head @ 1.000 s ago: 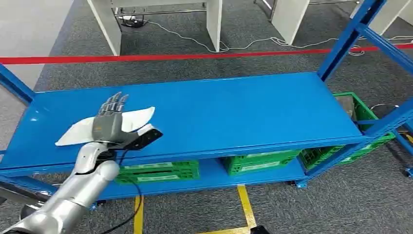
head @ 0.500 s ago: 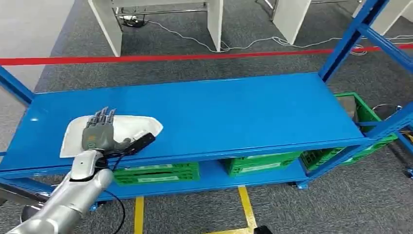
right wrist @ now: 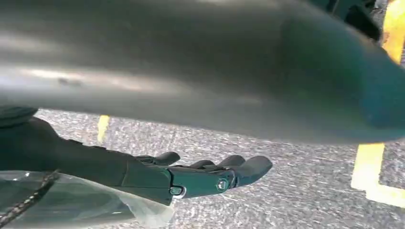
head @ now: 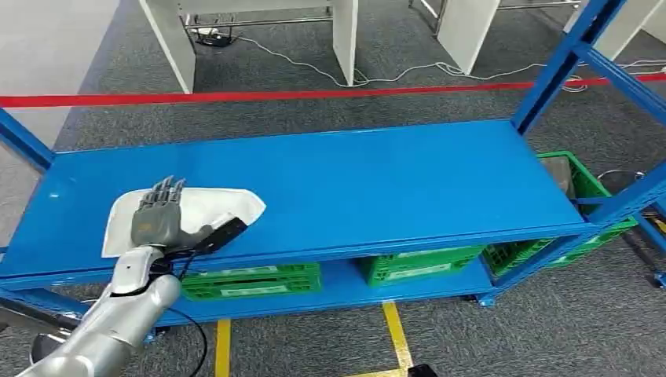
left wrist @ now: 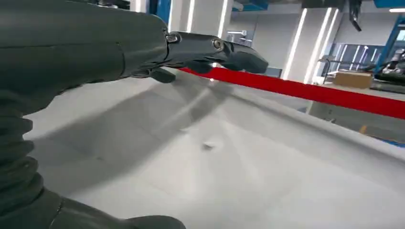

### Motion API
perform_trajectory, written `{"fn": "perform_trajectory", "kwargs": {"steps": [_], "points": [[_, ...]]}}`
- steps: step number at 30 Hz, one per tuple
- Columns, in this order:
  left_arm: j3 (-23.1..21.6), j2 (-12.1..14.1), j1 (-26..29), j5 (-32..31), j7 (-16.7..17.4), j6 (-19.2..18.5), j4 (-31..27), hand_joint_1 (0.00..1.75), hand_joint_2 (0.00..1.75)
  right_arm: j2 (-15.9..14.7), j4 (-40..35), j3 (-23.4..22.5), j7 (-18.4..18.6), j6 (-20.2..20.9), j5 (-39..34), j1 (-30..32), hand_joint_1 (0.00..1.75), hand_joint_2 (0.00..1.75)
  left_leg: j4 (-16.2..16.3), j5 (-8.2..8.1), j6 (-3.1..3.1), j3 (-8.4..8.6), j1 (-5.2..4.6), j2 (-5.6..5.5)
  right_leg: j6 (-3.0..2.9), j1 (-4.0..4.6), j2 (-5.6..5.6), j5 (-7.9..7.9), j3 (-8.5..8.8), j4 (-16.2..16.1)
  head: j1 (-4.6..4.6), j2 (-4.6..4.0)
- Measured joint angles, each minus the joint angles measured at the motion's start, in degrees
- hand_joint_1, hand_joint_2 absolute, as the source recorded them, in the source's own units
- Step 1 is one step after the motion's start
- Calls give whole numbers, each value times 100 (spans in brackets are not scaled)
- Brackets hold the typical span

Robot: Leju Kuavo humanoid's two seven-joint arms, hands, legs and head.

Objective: Take the parts from the cabinet and place them on the table.

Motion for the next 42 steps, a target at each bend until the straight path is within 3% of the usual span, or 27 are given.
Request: {"fn": "perform_trajectory", "kwargs": {"steps": [1,2,3,6,7,8,9,11,13,15,17,18,21,22,23,24,26,28,31,33,34,36,37,38,39,41,42], "points": [[0,-7,-3,-2,-7,31,0,0,175,0,0,0,9,2,7,-2,0,0,-48,27,46,16,22,1,45,15,2,-5,16,-13,4,0],[2,-15,-2,-2,-13,65,0,0,0,0,0,0,17,7,18,2,0,0,-86,53,84,46,50,14,63,-3,5,-74,-42,49,-2,0],[9,-17,-6,-4,-15,100,0,0,0,0,0,0,20,6,20,2,0,0,-86,54,117,47,51,16,78,-5,-8,-251,-141,278,24,0],[28,-55,80,-22,-103,336,0,0,0,0,0,0,13,6,41,7,0,0,-81,54,138,19,37,25,112,-14,-8,-849,-787,1634,35,0],[33,-66,122,-31,-125,405,0,0,0,0,0,0,13,7,52,18,0,0,-80,54,138,19,34,26,123,-15,-7,-857,-899,1845,31,0],[33,-77,148,-35,-144,444,0,0,0,-2,0,-2,13,4,57,24,0,0,-79,54,138,22,34,24,121,-15,-8,-724,-853,1735,31,0],[42,-90,169,-61,-188,542,0,0,0,-2,0,-4,13,4,74,20,0,0,-75,54,137,25,35,21,111,-15,-8,-484,-683,1369,37,0],[116,-140,241,-232,-341,743,-92,0,0,-2,0,-26,4,4,116,6,0,0,-63,40,116,40,35,18,77,-16,-24,5,-164,324,35,0],[328,-256,395,-505,-626,815,-423,0,0,0,0,-50,-4,6,157,-7,0,0,-17,30,58,-3,-9,15,44,-6,-15,-54,26,15,22,0],[573,-413,546,-757,-881,820,-755,0,0,0,0,-85,-2,9,225,10,0,0,-38,55,6,-7,4,18,11,12,-3,-54,-4,45,28,0],[779,-514,619,-916,-957,824,-991,0,0,4,0,-96,4,22,258,13,0,0,5,-6,-57,-15,18,17,-83,-33,-14,-4,26,-17,26,0],[857,-553,626,-951,-966,830,-1067,0,0,4,0,-103,4,26,273,5,0,0,180,-144,-86,-79,16,18,-111,-30,-14,-3,33,-20,4,0],[1008,-614,691,-995,-968,833,-1169,0,0,4,0,-122,22,50,304,0,0,0,1482,-764,-146,-645,35,18,-153,-20,-21,-16,34,-16,-2,0],[1042,-625,727,-1010,-979,833,-1187,0,0,4,0,-127,22,65,315,4,0,0,1744,-821,-153,-760,35,18,-154,-19,-18,-17,36,-12,-7,0],[1066,-642,758,-1014,-988,833,-1204,0,0,4,0,-129,20,81,323,5,0,0,1727,-732,-150,-747,35,18,-154,-18,-13,-18,43,-10,-4,0],[1082,-654,765,-1023,-1001,833,-1213,0,0,4,0,-129,20,105,343,8,0,0,1459,-524,-135,-626,35,18,-153,-15,-8,-19,48,-4,-7,0],[1117,-671,760,-1027,-1023,833,-1250,0,0,7,0,-133,22,166,400,2,0,0,424,4,-73,-133,31,18,-136,-12,-5,-34,77,-1,-7,0],[1130,-704,746,-1047,-1016,835,-1255,0,0,7,0,-133,26,192,400,-4,0,0,-36,-5,-29,81,-3,17,-90,29,-6,-54,44,26,-2,0],[1139,-728,751,-1082,-962,839,-1255,0,0,7,0,-136,41,197,396,-8,0,0,-23,-9,32,37,-19,12,-1,11,-16,-23,37,-23,7,0],[1141,-741,722,-1075,-903,839,-1244,0,0,7,0,-140,50,197,396,-7,0,0,-116,41,109,85,41,26,57,18,-21,-156,-46,96,11,0],[1141,-752,704,-1075,-890,839,-1233,0,0,7,0,-140,50,197,398,-8,0,0,-116,45,137,77,44,26,73,13,-20,-350,-180,400,54,0],[1141,-756,712,-1075,-881,839,-1200,0,0,7,0,-140,52,194,398,-7,0,0,-115,37,151,66,33,35,103,-6,-20,-766,-641,1364,52,0],[1141,-756,717,-1071,-874,839,-1183,0,175,7,0,-140,57,194,398,1,0,0,-110,37,151,60,32,36,118,-6,-20,-859,-818,1707,59,0],[1141,-756,716,-1042,-861,839,-1158,0,175,7,0,-140,57,192,398,12,0,0,-109,37,151,62,32,35,124,-8,-20,-800,-857,1759,57,0],[1141,-750,707,-995,-850,839,-1115,0,175,7,0,-142,57,186,402,13,0,0,-108,36,150,66,33,33,125,-11,-21,-623,-772,1561,61,0],[1135,-730,636,-755,-905,839,-936,0,175,7,0,-142,57,186,426,-2,0,0,-102,26,133,85,37,27,104,-20,-32,-87,-304,586,59,0],[1121,-706,585,-686,-929,839,-837,0,175,7,0,-142,59,188,444,-9,0,0,-92,13,109,86,34,26,94,-23,-46,40,-86,110,59,0]]}}
